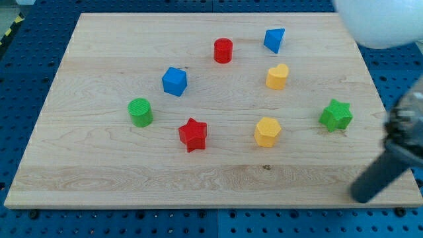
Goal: Push the green circle up a bit
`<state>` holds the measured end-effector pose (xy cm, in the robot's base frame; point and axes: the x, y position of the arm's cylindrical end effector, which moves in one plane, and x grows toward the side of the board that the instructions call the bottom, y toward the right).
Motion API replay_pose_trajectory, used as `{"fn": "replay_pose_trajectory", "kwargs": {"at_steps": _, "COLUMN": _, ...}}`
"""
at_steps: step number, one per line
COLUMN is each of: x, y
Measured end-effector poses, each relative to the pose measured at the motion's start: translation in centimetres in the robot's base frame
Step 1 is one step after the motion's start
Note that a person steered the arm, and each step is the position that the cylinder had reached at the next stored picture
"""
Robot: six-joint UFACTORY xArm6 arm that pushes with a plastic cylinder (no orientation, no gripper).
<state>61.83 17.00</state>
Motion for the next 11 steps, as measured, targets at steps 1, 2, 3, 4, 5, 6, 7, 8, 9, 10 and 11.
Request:
{"fn": "replay_pose_trajectory", "kwargs": {"at_steps": 1, "x": 0.0, "y": -9.6}}
{"fn": "replay_pose_trajectory", "kwargs": {"at_steps": 2, "x": -0.4, "y": -19.6}}
{"fn": "replay_pose_trajectory", "kwargs": {"at_steps": 3, "x": -3.4, "y": -28.0}}
{"fn": "replay_pose_trajectory", "kwargs": {"at_steps": 4, "x": -7.2, "y": -32.6}}
{"fn": "replay_pose_trajectory", "kwargs": {"at_steps": 5, "x": -7.5, "y": -32.6}}
{"fn": "replay_pose_trajectory", "kwargs": {"at_steps": 6, "x": -11.7, "y": -32.6}}
{"fn": "replay_pose_trajectory", "kwargs": {"at_steps": 7, "x": -11.8, "y": -32.6}}
{"fn": "replay_pose_trajectory", "kwargs": {"at_steps": 8, "x": -11.8, "y": -32.5}}
{"fn": "replay_pose_trajectory", "kwargs": {"at_steps": 9, "x": -12.2, "y": -31.3}}
{"fn": "replay_pose_trajectory", "kwargs": {"at_steps": 10, "x": -12.3, "y": -29.9}}
{"fn": "replay_pose_trajectory", "kwargs": {"at_steps": 11, "x": -13.9, "y": -30.5}}
